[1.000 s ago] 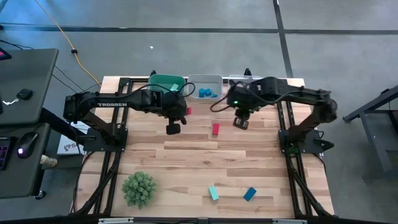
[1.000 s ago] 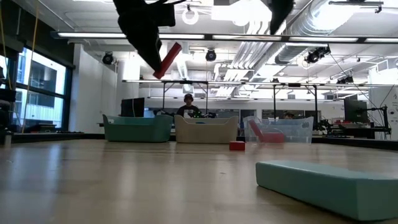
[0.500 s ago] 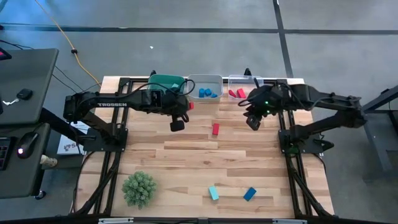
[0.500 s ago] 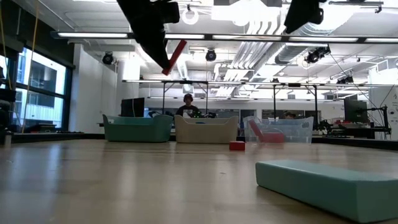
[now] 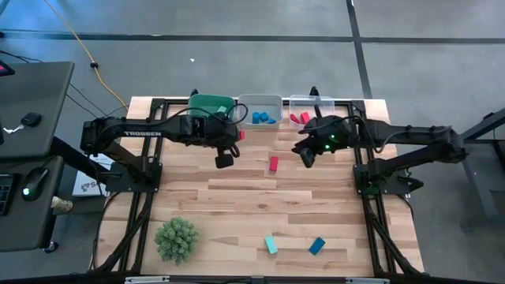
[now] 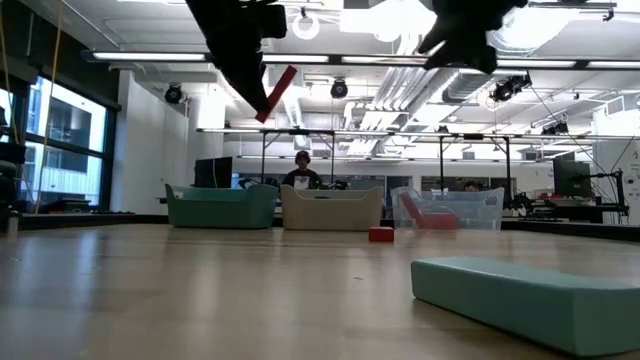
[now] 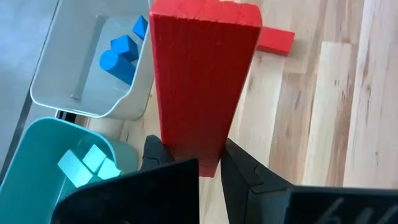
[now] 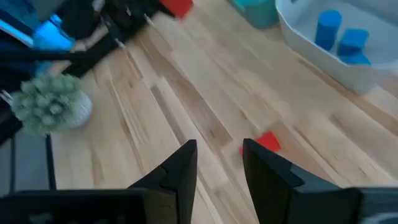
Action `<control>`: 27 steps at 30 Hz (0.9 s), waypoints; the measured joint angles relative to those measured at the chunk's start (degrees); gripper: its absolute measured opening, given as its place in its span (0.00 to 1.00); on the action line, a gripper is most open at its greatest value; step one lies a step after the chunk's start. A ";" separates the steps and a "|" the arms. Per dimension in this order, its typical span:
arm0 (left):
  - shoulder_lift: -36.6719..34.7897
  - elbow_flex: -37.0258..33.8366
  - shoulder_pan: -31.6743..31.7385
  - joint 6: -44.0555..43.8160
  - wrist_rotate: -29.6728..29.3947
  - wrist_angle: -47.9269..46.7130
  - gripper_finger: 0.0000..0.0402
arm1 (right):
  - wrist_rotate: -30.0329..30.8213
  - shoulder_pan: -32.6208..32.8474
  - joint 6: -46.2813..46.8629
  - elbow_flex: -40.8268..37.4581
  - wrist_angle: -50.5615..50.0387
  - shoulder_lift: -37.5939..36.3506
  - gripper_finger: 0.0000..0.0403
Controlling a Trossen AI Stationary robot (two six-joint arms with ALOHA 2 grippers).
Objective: Sort & place blocks by color
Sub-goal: Put the left red block into the transparent bin
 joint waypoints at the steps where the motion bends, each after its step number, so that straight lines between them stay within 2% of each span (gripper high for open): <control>1: 0.02 0.00 -0.20 0.00 -0.07 -0.37 0.00 | 0.00 0.00 0.00 -0.15 1.13 0.31 0.30; 5: 0.48 -0.01 -0.68 0.13 -0.36 -1.89 0.00 | 0.27 0.00 0.02 -0.17 6.95 1.73 0.32; 8: 0.71 0.00 -1.25 1.33 -1.76 -2.50 0.00 | 0.41 0.00 0.41 -0.17 10.39 3.02 0.37; 15: 0.79 0.00 -1.88 1.97 -1.60 -3.26 0.00 | 0.27 -2.09 8.27 -0.15 17.25 8.44 0.50; 21: 0.79 0.00 -1.97 2.07 -1.44 -4.46 0.00 | -3.32 -3.39 15.03 -0.17 26.54 13.79 0.51; 27: 0.76 0.00 -1.97 5.14 -1.19 -5.67 0.00 | -4.24 -4.09 21.34 -0.14 32.75 17.94 0.51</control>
